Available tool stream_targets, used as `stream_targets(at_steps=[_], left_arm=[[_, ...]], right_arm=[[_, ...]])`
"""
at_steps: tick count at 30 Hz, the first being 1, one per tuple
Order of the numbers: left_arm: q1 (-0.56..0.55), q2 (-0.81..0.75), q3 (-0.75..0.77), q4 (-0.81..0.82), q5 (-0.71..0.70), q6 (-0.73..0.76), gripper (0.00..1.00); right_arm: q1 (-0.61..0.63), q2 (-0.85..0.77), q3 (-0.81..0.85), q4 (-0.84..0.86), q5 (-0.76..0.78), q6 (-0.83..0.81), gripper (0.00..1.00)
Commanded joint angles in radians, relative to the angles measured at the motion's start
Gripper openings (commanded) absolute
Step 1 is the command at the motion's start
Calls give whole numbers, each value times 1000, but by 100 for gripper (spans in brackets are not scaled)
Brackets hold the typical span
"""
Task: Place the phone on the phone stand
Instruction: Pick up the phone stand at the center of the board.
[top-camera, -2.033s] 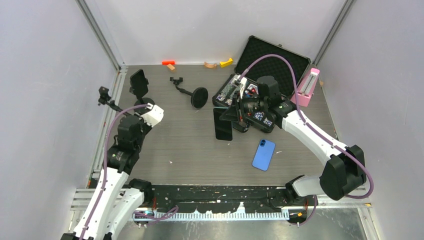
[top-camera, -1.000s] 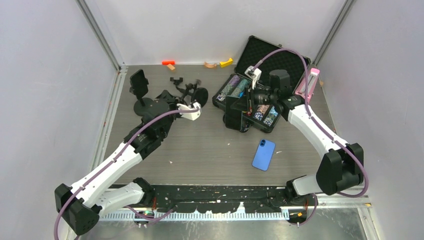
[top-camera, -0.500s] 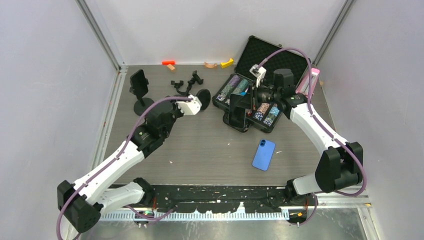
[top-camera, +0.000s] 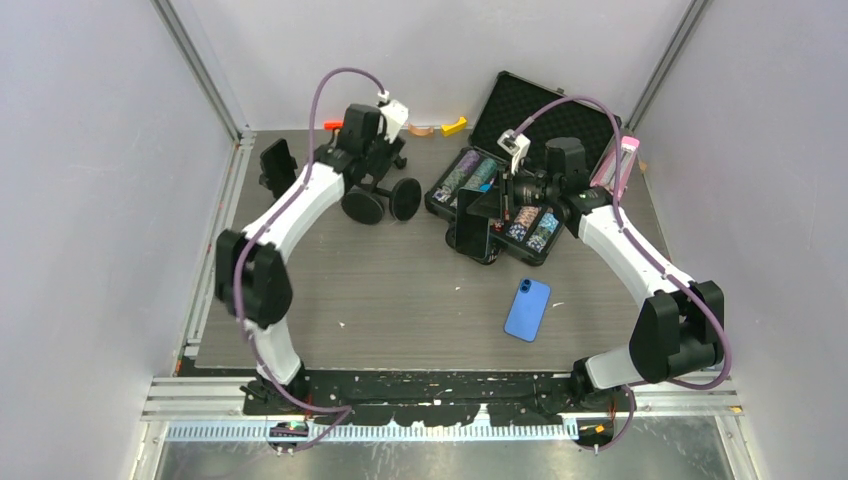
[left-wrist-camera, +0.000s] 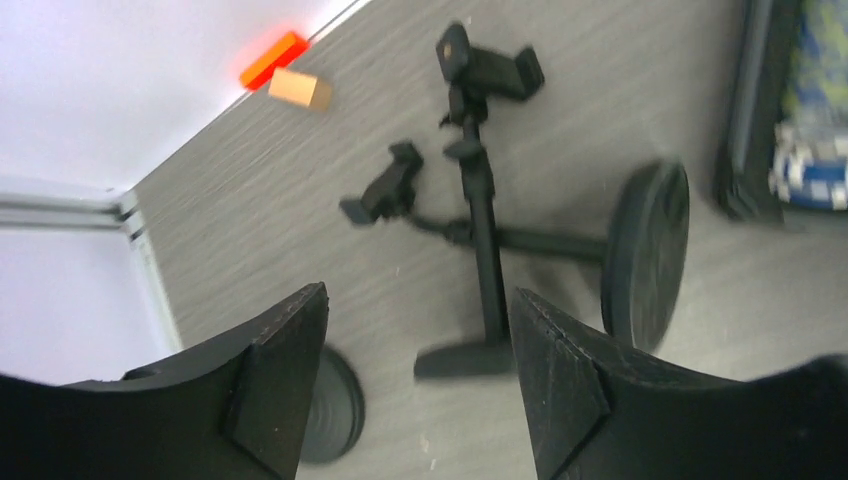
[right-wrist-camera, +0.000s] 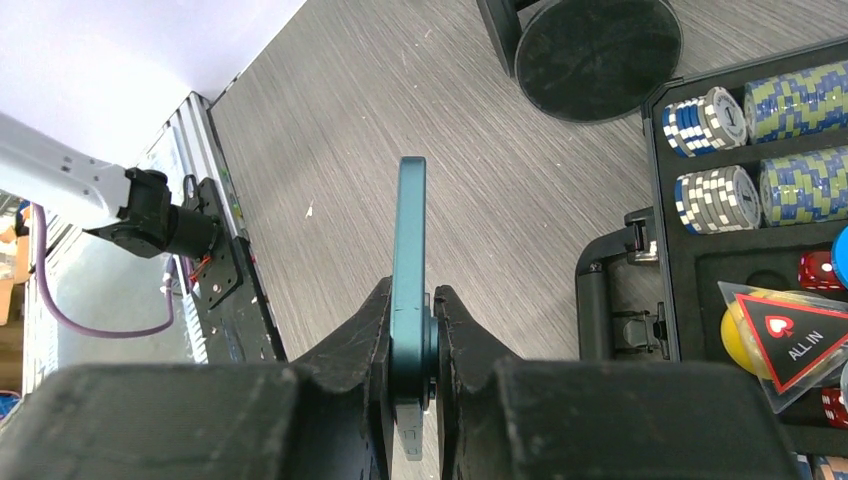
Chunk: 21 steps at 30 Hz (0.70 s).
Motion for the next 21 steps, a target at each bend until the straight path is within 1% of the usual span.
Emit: stream_targets(at_steps=[1,6,9,11,16,21], left_arm=[[45,217,244,-160,90,-125,69],[64,458,536,-308,128,-158,70],[76,563,644,-363,119,-165,70],[84,614,673,-362,118,-170,69],[94,682,695,-335,114,-158,65],[107,768,779,-355,116,-167,64]], right_arm=[[-4,-38,10,100,-65,40,0],[-6,-42,-3,126,-91,61,0],[-6,-46,-8,134,-102,68,0],[-7,-47,-11,137,-104,68,0],[-7,-33,-14,138,-109,70,0],[-9,-10,-14,138,-112,75,0]])
